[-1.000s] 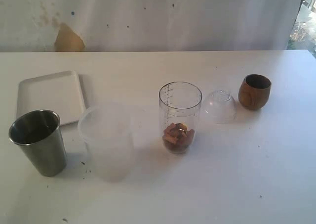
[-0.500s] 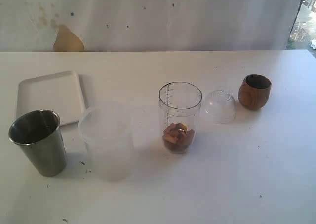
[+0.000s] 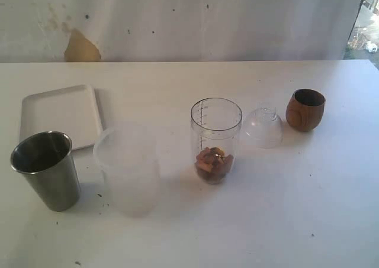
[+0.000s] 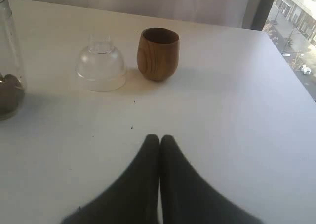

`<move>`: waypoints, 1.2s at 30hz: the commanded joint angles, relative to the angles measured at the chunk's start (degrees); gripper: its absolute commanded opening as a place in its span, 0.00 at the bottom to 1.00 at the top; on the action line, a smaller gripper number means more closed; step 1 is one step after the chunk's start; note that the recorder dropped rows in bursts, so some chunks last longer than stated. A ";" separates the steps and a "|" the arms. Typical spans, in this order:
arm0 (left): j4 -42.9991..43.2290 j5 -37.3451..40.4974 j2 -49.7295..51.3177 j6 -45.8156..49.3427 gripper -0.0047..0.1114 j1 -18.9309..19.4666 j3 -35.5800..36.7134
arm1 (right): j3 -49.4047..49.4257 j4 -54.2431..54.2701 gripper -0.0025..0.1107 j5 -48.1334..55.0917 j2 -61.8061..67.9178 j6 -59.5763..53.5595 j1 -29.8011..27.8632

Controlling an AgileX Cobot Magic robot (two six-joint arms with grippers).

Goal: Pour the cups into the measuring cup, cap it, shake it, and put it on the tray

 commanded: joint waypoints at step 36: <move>-14.45 -14.49 -0.23 -15.42 0.07 -0.19 0.28 | 0.36 -0.15 0.02 0.19 -0.19 0.42 0.00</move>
